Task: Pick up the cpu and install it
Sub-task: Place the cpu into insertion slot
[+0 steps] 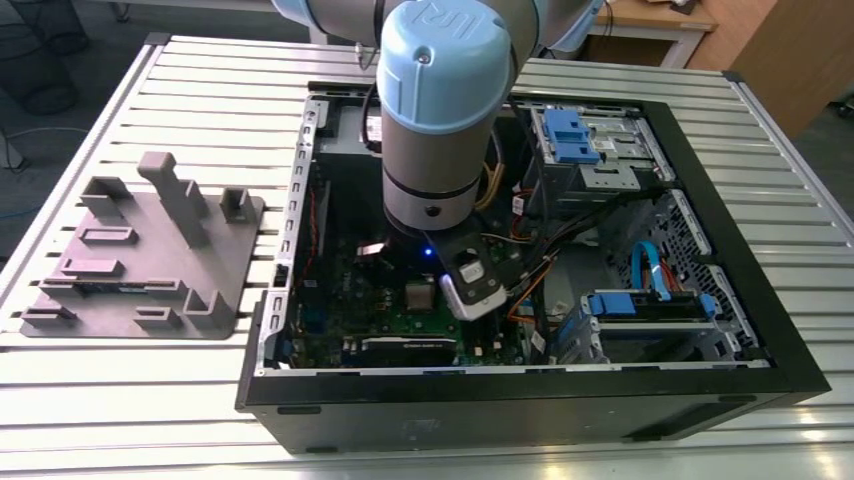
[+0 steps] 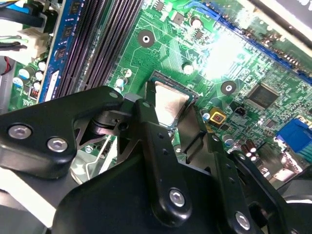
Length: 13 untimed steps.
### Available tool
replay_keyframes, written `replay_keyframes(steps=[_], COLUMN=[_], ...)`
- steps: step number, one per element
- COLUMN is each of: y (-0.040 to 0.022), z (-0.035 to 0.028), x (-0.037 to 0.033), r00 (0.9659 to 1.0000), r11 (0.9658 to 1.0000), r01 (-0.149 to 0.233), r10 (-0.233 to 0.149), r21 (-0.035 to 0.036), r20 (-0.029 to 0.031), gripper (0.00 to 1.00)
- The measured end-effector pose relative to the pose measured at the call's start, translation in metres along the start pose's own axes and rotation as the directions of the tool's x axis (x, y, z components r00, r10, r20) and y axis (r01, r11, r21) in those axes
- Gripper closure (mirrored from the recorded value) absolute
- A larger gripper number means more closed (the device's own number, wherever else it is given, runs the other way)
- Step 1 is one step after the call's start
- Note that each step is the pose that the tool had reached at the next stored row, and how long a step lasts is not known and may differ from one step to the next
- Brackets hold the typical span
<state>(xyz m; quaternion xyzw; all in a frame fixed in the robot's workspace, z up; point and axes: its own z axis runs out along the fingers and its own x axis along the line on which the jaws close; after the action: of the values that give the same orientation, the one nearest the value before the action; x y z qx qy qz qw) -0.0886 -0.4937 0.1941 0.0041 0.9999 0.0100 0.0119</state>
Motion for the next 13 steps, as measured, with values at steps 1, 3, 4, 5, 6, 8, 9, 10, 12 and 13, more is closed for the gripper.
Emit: replay_keyframes(steps=[1, 3, 4, 5, 6, 8, 9, 10, 12, 13], y=[0.0001, 0.0006, 0.0006, 0.0006, 0.0007, 0.0007, 0.0007, 0.0007, 0.0007, 0.0007], z=[0.0001, 0.0004, 0.0006, 0.0009, 0.0011, 0.0012, 0.0016, 0.0018, 0.0017, 0.0017], x=[0.0000, 0.0000, 0.0000, 0.0001, 0.0001, 0.0001, 0.0001, 0.0001, 0.0001, 0.0001], r00=[1.0000, 1.0000, 1.0000, 1.0000, 1.0000, 1.0000, 1.0000, 1.0000, 1.0000, 1.0000], r11=[1.0000, 1.0000, 1.0000, 1.0000, 1.0000, 1.0000, 1.0000, 1.0000, 1.0000, 1.0000], r01=[0.002, 0.002, 0.002, 0.002, 0.002, 0.002, 0.002, 0.002, 0.002, 0.002], r10=[-0.002, -0.002, -0.002, -0.002, -0.002, -0.002, -0.002, -0.002, -0.002, -0.002], r21=[-0.0001, -0.0002, -0.0002, 0.0000, 0.0000, 0.0000, -0.0003, -0.0002, -0.0001, 0.0000], r20=[0.0000, 0.0000, 0.0000, -0.0001, -0.0001, -0.0001, 0.0000, 0.0000, -0.0001, -0.0001], gripper=[0.55, 0.55, 0.55, 0.55, 0.55, 0.55, 0.55, 0.55, 0.55, 0.55])
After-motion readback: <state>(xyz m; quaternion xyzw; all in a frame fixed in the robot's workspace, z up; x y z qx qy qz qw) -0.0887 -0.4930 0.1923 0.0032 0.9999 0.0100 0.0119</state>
